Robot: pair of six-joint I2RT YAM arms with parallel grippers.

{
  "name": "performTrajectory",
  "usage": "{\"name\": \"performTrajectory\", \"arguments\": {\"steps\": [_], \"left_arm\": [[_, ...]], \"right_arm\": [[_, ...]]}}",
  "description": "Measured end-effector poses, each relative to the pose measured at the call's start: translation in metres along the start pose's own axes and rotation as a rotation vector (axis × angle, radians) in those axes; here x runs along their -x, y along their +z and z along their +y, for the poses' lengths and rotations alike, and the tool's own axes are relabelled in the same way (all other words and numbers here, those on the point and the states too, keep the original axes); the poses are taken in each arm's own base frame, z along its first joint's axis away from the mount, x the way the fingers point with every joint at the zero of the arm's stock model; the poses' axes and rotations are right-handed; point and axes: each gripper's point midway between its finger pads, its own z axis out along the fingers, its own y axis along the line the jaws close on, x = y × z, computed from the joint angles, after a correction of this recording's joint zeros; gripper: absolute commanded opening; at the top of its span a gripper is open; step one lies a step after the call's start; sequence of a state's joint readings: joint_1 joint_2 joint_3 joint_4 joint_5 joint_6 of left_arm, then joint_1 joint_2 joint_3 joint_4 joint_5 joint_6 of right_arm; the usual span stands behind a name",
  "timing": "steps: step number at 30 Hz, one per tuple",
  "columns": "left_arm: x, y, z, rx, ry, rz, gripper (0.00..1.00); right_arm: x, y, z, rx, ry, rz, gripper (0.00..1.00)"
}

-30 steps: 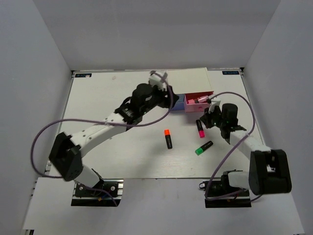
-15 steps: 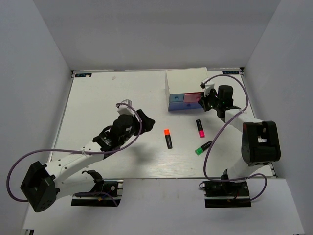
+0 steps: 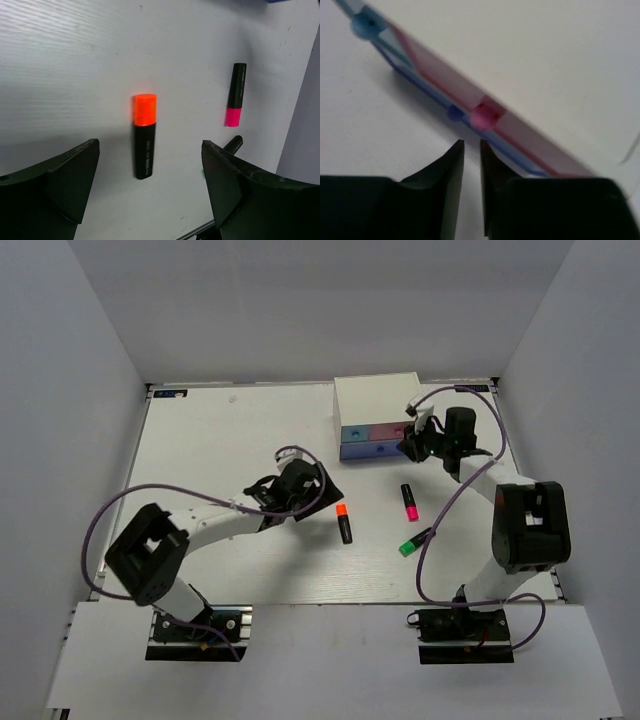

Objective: Sort the stationery into containers
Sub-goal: Close the drawer, then open the drawer

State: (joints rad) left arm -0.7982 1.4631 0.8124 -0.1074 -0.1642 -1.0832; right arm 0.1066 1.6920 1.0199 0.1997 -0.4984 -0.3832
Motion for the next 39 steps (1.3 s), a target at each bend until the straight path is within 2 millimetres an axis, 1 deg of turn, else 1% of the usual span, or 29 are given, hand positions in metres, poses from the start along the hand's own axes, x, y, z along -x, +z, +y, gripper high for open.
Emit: {"name": "performTrajectory", "arguments": {"steps": [1,2,3,4,5,7,10,15,16,17,19,20,23,26,29,33,36,39], "left_arm": [[-0.002,0.009,-0.007,0.001,0.001,0.021,0.91],[-0.003,0.015,-0.012,0.002,0.002,0.033,0.87],[-0.003,0.021,-0.016,0.003,0.003,0.041,0.85],[-0.003,0.026,-0.021,0.003,0.007,0.050,0.85],[-0.003,0.031,-0.025,0.007,0.012,0.059,0.85],[-0.004,0.038,-0.029,0.017,0.019,0.071,0.84],[-0.008,0.042,-0.024,0.041,0.028,0.090,0.83],[-0.018,0.044,-0.009,0.096,0.055,0.121,0.82],[-0.019,0.044,-0.007,0.103,0.061,0.123,0.82],[-0.020,0.044,-0.005,0.109,0.065,0.123,0.82],[-0.023,0.042,0.002,0.121,0.072,0.126,0.82],[-0.025,0.041,0.007,0.130,0.074,0.130,0.82],[-0.029,0.036,0.019,0.153,0.082,0.138,0.82],[-0.029,0.031,0.025,0.164,0.086,0.134,0.82],[-0.027,0.026,0.027,0.162,0.086,0.122,0.82],[-0.023,0.018,0.026,0.149,0.084,0.104,0.82],[-0.023,0.014,0.029,0.149,0.083,0.096,0.82],[-0.026,0.011,0.037,0.160,0.085,0.099,0.82]], "right_arm": [[-0.004,-0.005,0.008,0.019,-0.004,-0.002,0.48],[-0.009,-0.011,0.018,0.041,0.005,0.001,0.58],[-0.015,-0.020,0.031,0.066,0.001,0.002,0.76],[-0.018,-0.023,0.036,0.076,0.010,0.004,0.82],[-0.021,-0.029,0.044,0.089,0.013,0.002,0.90],[-0.027,-0.039,0.056,0.101,0.040,0.001,0.90],[-0.034,-0.047,0.071,0.124,0.111,0.003,0.90],[-0.041,-0.046,0.089,0.180,0.287,0.014,0.90],[-0.042,-0.043,0.090,0.180,0.326,0.017,0.88],[-0.044,-0.040,0.090,0.173,0.369,0.022,0.82],[-0.048,-0.035,0.087,0.152,0.448,0.031,0.77],[-0.050,-0.033,0.086,0.136,0.482,0.036,0.72],[-0.050,-0.027,0.078,0.080,0.576,0.025,0.61],[-0.047,-0.022,0.071,0.029,0.663,-0.005,0.60],[-0.045,-0.016,0.066,0.000,0.746,-0.035,0.60],[-0.047,-0.006,0.063,-0.018,0.838,-0.052,0.56],[-0.051,0.002,0.063,-0.027,0.879,-0.057,0.56],[-0.056,0.009,0.065,-0.024,0.903,-0.054,0.57]]}}
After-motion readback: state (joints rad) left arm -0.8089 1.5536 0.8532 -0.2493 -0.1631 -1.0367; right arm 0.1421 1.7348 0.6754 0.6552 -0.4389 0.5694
